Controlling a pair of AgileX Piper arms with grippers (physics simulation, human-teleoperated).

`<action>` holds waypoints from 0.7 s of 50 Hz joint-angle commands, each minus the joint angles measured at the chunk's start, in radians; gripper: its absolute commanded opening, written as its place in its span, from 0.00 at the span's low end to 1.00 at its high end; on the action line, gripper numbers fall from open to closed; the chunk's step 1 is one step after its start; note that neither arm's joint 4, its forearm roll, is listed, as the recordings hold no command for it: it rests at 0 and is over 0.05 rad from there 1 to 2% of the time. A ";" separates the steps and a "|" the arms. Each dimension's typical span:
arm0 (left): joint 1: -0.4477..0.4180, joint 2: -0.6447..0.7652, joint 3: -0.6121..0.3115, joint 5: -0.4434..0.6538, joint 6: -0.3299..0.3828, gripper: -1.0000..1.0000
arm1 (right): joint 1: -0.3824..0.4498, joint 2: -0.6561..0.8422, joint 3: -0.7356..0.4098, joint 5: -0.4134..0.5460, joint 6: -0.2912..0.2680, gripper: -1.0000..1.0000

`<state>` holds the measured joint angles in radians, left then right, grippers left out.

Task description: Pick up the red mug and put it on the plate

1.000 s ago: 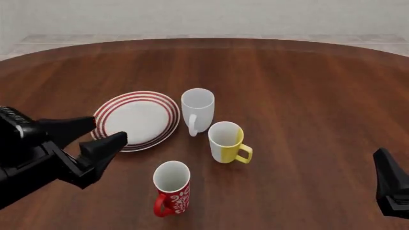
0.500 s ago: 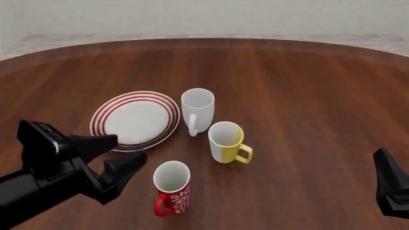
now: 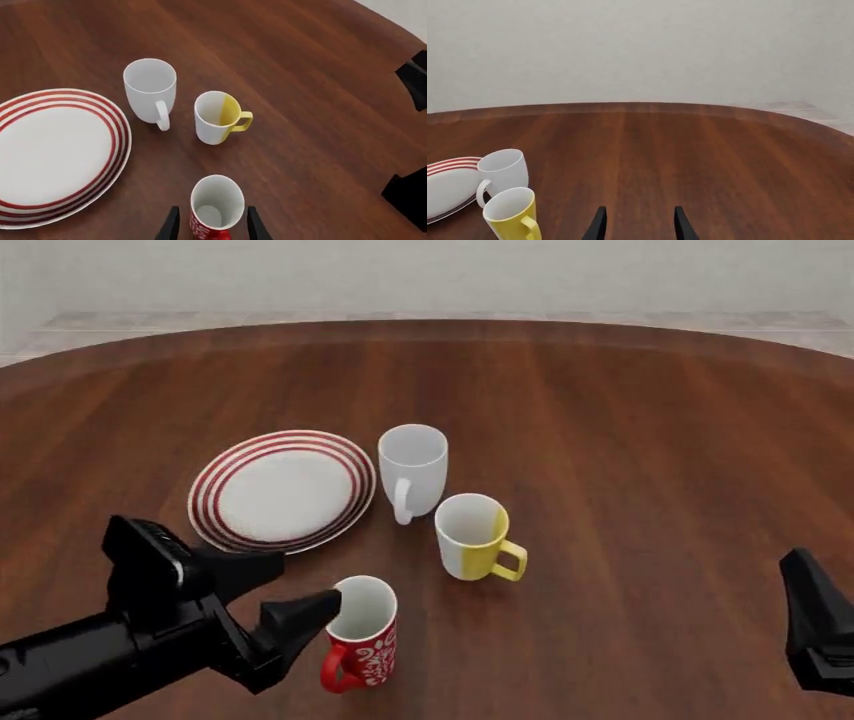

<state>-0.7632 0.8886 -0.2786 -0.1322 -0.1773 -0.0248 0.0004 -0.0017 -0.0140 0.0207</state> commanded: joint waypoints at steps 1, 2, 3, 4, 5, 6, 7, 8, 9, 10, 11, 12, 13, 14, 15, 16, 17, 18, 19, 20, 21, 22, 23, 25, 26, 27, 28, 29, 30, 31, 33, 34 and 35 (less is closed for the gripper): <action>-0.021 0.103 0.027 -0.065 0.005 1.00 | 0.005 0.000 0.000 0.000 -0.005 1.00; -0.016 0.115 0.032 -0.073 0.012 1.00 | 0.006 0.000 0.000 -0.001 -0.006 1.00; -0.016 0.115 0.032 -0.073 0.012 1.00 | 0.006 0.000 0.000 -0.001 -0.006 1.00; -0.028 0.136 0.032 -0.085 0.000 1.00 | 0.006 0.000 0.000 -0.001 -0.007 1.00; -0.026 0.123 0.031 -0.074 0.010 1.00 | 0.005 0.000 0.000 0.000 -0.007 1.00; -0.025 0.120 0.032 -0.071 0.010 1.00 | 0.004 0.000 0.000 -0.001 -0.007 1.00; -0.034 0.112 0.024 -0.053 0.001 1.00 | 0.003 0.000 -0.001 -0.001 -0.008 1.00; -0.034 0.105 0.021 -0.043 0.002 1.00 | 0.003 0.000 0.000 -0.001 -0.009 1.00; -0.034 0.104 0.021 -0.042 0.002 1.00 | 0.003 0.000 0.000 -0.001 -0.009 1.00; -0.037 0.097 0.024 -0.041 -0.004 1.00 | 0.005 0.000 0.000 -0.001 -0.010 1.00; -0.038 0.093 0.022 -0.034 -0.004 1.00 | 0.006 0.000 0.000 -0.001 -0.011 1.00; -0.039 0.088 0.023 -0.029 -0.005 1.00 | 0.008 0.000 0.001 -0.001 -0.011 1.00; -0.040 0.085 0.022 -0.025 -0.006 1.00 | 0.008 0.000 0.001 0.000 -0.012 1.00; -0.040 0.082 0.024 -0.023 -0.002 1.00 | 0.009 0.000 0.001 0.000 -0.012 1.00; -0.039 0.080 0.025 -0.020 -0.003 1.00 | 0.009 0.000 0.001 0.001 -0.013 1.00; -0.038 0.081 0.028 -0.022 -0.003 1.00 | 0.009 0.000 0.001 0.001 -0.013 1.00; -0.040 0.082 0.030 -0.022 -0.003 1.00 | 0.008 0.000 0.001 0.001 -0.013 1.00; -0.040 0.083 0.029 -0.018 -0.004 1.00 | 0.008 0.000 0.001 0.001 -0.013 1.00; -0.038 0.082 0.031 -0.016 -0.007 1.00 | 0.008 0.000 0.001 0.001 -0.013 1.00; -0.040 0.080 0.032 -0.014 -0.006 1.00 | 0.009 0.000 0.001 0.002 -0.012 1.00; -0.042 0.080 0.033 -0.013 -0.007 1.00 | 0.009 0.000 0.001 0.002 -0.012 1.00; -0.039 0.081 0.036 -0.015 -0.009 1.00 | 0.009 0.000 0.001 0.002 -0.012 1.00; -0.040 0.086 0.039 -0.019 -0.014 1.00 | 0.010 0.000 0.001 0.002 -0.013 1.00; -0.044 0.091 0.041 -0.027 -0.013 1.00 | 0.011 0.000 0.001 0.003 -0.013 1.00; -0.044 0.102 0.042 -0.035 -0.020 1.00 | 0.012 0.000 0.001 0.003 -0.014 1.00; -0.046 0.110 0.043 -0.042 -0.021 1.00 | 0.012 0.000 0.001 0.003 -0.014 1.00; -0.047 0.109 0.042 -0.041 -0.024 1.00 | 0.013 0.000 0.001 0.003 -0.015 1.00; -0.046 0.107 0.042 -0.038 -0.029 1.00 | 0.013 0.000 0.001 0.002 -0.016 1.00; -0.048 0.114 0.044 -0.044 -0.035 1.00 | 0.012 0.000 0.001 0.003 -0.016 1.00; -0.048 0.120 0.049 -0.052 -0.035 1.00 | 0.011 0.000 0.001 0.003 -0.015 1.00; -0.055 0.142 0.055 -0.066 -0.042 1.00 | 0.011 0.000 0.001 0.003 -0.016 1.00; -0.057 0.140 0.055 -0.064 -0.042 1.00 | 0.012 0.000 0.001 0.004 -0.016 1.00; -0.057 0.146 0.058 -0.067 -0.046 1.00 | 0.012 0.000 0.001 0.004 -0.016 1.00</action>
<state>-0.8084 0.9985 -0.2363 -0.1751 -0.2021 -0.0145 0.0003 -0.0006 -0.0116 0.0070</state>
